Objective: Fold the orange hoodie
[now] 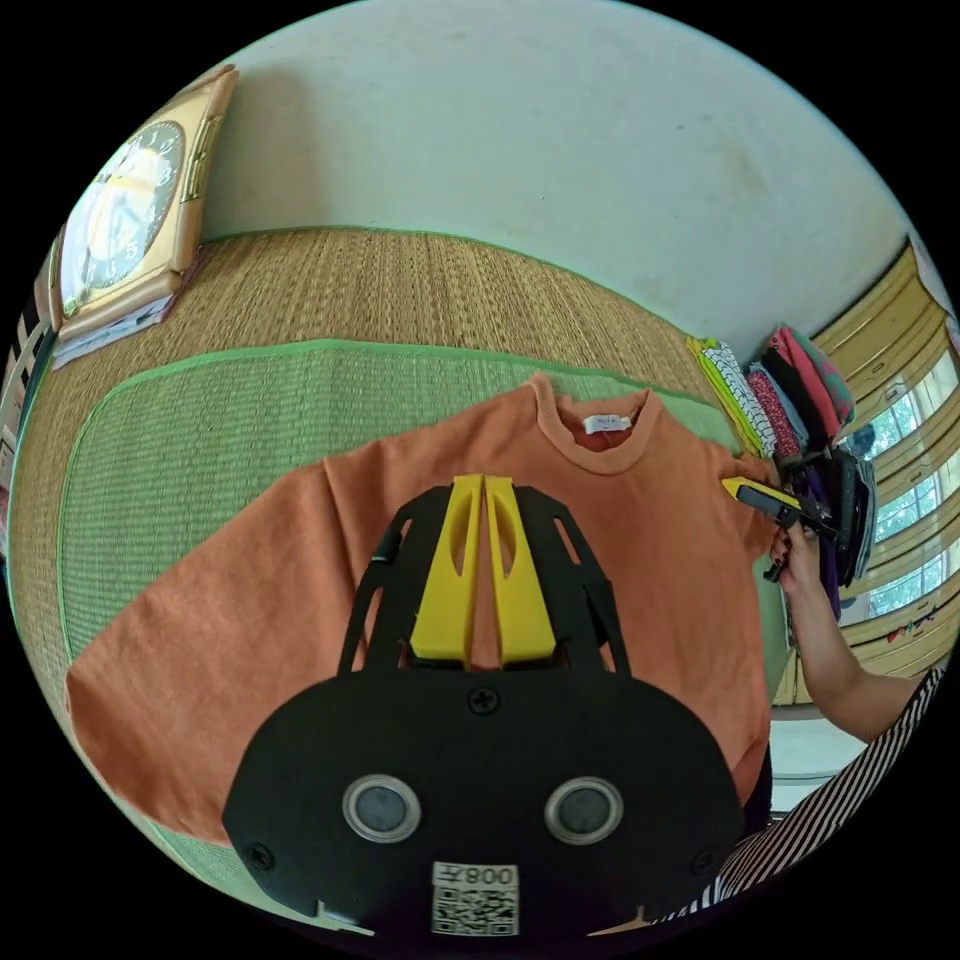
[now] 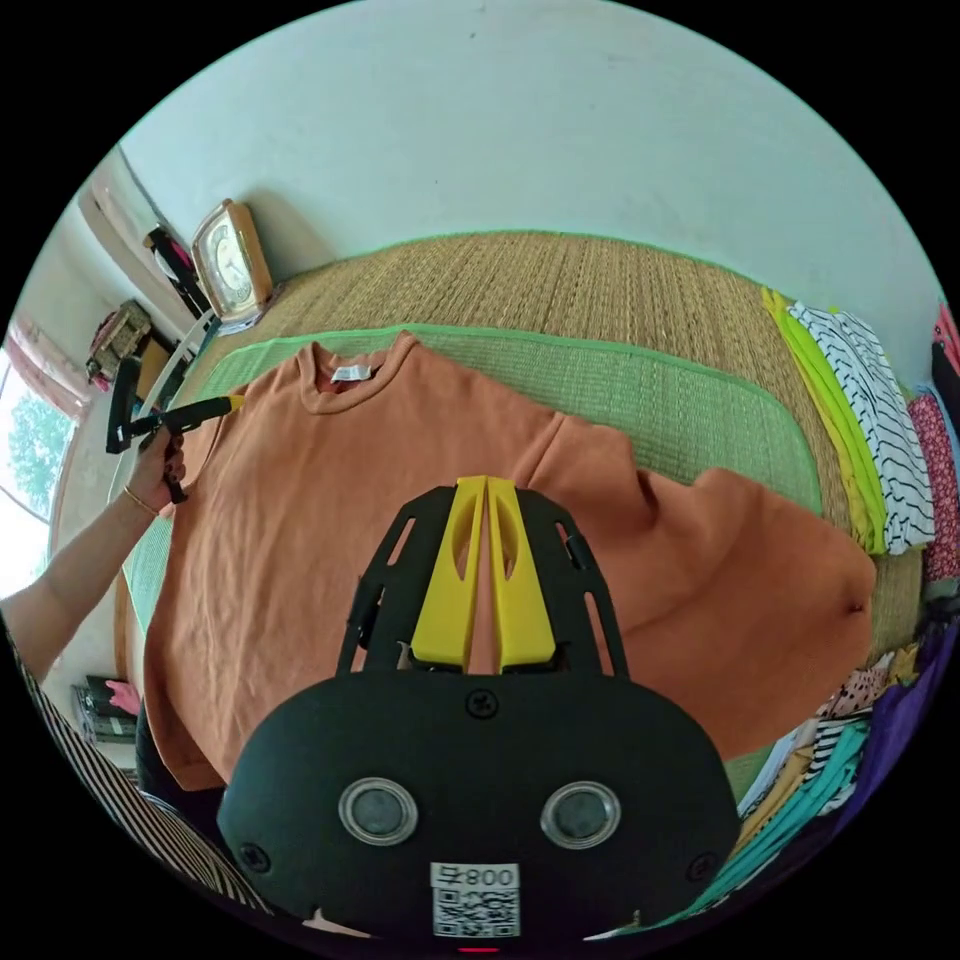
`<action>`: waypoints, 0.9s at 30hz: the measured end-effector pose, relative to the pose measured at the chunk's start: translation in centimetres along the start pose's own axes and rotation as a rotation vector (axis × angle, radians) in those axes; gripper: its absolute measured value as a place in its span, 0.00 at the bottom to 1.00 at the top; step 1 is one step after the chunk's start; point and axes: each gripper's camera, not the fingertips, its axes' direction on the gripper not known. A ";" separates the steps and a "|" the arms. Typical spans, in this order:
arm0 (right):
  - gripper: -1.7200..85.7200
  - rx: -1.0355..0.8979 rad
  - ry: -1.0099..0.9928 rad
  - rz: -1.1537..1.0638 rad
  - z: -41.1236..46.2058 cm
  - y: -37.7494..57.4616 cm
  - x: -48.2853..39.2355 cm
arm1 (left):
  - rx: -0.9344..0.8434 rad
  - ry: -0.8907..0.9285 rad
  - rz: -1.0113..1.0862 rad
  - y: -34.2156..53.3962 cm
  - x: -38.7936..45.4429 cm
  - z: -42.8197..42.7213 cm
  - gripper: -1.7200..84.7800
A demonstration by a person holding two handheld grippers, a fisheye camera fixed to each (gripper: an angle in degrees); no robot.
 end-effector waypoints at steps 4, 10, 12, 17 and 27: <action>0.02 -0.111 0.024 -0.040 3.6 -0.3 0.0 | -0.017 0.008 -0.027 -2.0 0.5 5.1 0.02; 0.02 -0.084 -0.021 0.001 3.5 2.8 2.4 | -0.037 0.025 -0.067 -2.1 -0.1 10.2 0.03; 0.02 -0.032 -0.025 0.014 1.9 5.2 2.9 | -0.020 0.065 -0.021 -1.0 0.6 10.9 0.03; 0.02 0.133 -0.009 0.181 -3.2 16.3 7.3 | -0.050 0.280 0.151 2.0 4.7 14.8 0.06; 0.04 0.300 -0.036 0.390 -3.9 30.1 12.6 | -0.255 0.565 0.546 -0.1 26.0 26.9 0.11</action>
